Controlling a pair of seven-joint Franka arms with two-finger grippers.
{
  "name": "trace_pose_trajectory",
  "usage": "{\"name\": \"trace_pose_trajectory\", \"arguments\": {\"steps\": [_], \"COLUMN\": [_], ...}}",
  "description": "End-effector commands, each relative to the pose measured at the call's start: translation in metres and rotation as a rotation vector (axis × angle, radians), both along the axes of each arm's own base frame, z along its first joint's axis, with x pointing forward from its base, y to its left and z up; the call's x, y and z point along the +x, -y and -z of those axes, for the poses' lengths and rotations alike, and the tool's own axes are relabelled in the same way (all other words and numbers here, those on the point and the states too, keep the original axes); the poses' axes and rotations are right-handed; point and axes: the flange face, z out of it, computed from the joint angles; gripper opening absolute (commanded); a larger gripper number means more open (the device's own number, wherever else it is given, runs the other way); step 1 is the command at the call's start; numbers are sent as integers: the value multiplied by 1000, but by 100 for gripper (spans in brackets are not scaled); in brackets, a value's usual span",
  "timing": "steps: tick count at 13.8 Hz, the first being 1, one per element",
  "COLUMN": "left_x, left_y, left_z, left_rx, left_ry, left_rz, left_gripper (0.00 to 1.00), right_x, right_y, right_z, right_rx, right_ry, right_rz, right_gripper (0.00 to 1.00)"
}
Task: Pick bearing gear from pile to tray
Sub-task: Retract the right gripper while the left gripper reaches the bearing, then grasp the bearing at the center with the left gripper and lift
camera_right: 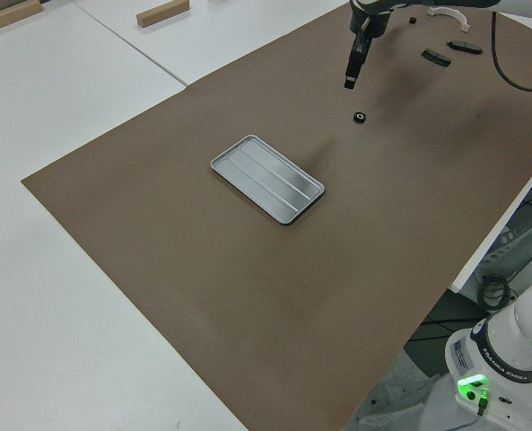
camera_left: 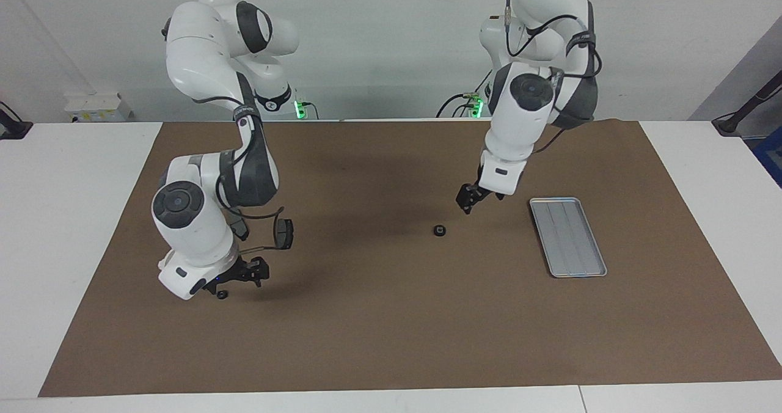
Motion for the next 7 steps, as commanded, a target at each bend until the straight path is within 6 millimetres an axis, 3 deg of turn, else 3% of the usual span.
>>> {"name": "trace_pose_trajectory", "arguments": {"steps": [1,2,4,7], "left_x": [5,-8,-12,-14], "left_y": [20,25,27,27], "left_z": [41,58,76,86], "left_rx": [-9,-13,-25,-23], "left_ry": [29,39,62,54], "left_rz": [-50,-41,-40,-58], "left_gripper": [100,100,100,100], "right_x": [1,1,4,6], "right_y": [18,23,27,44], "right_z": [13,16,29,45], "right_rx": [-4,-3,4,8], "right_ry": [24,34,47,61], "right_rz": [-45,-45,-62,-72], "right_gripper": [100,100,100,100]}}
